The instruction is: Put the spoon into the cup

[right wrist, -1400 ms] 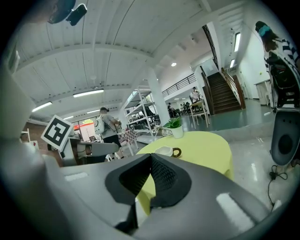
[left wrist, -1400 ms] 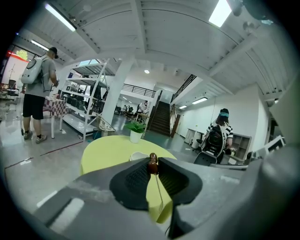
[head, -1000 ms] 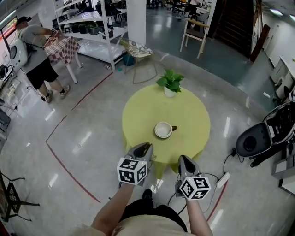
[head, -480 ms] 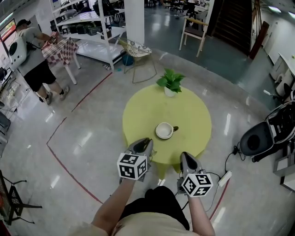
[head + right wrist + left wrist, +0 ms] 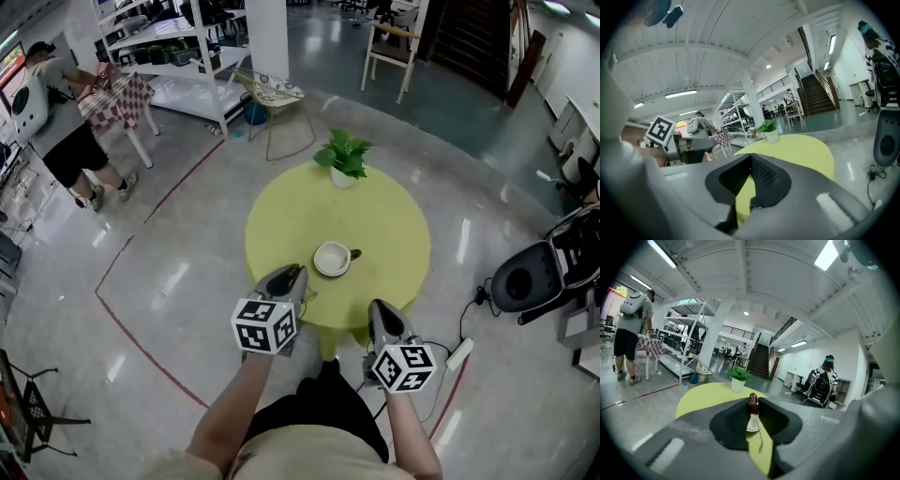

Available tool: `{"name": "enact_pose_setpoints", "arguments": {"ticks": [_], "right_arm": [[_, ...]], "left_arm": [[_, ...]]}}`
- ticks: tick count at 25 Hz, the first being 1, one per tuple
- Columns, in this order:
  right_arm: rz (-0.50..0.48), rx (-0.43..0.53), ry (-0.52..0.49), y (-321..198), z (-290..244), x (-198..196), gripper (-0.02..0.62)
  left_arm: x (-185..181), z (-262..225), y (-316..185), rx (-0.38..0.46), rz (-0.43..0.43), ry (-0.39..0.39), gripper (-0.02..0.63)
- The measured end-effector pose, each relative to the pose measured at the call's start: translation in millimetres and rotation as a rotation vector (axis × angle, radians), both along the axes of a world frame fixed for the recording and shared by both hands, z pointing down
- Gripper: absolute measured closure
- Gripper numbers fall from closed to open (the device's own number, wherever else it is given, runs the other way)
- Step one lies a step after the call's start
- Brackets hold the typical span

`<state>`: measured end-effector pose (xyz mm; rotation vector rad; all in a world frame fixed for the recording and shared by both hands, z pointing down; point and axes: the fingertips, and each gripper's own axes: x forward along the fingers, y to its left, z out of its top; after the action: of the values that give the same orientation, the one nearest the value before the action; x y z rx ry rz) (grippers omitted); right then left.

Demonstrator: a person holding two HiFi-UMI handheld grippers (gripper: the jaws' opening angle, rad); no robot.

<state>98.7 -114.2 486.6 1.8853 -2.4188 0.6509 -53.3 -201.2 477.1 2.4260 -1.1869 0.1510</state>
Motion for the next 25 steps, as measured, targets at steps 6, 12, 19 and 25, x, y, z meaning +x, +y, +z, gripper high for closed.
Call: {"name": "enact_pose_setpoints", "arguments": {"ticks": [6,12,19,25], "right_arm": [[-0.013,-0.005,-0.004,-20,-2,10,0.594],[-0.043,-0.015,-0.003,-46,4,18,0.594],[-0.060,-0.028,-0.012,-66,11,28,0.594],[-0.063,-0.057,-0.024,-73,17,35,0.594]], "left_arm": [[14,-11,-21,0.009,0.000,0.013,0.551],[32,-10,-50,0.008,-0.008,0.028,0.551],[53,-5,-76,0.002,-0.008,0.029,0.551],[68,10,-84,-0.039,-0.014,0.039,0.551]]}}
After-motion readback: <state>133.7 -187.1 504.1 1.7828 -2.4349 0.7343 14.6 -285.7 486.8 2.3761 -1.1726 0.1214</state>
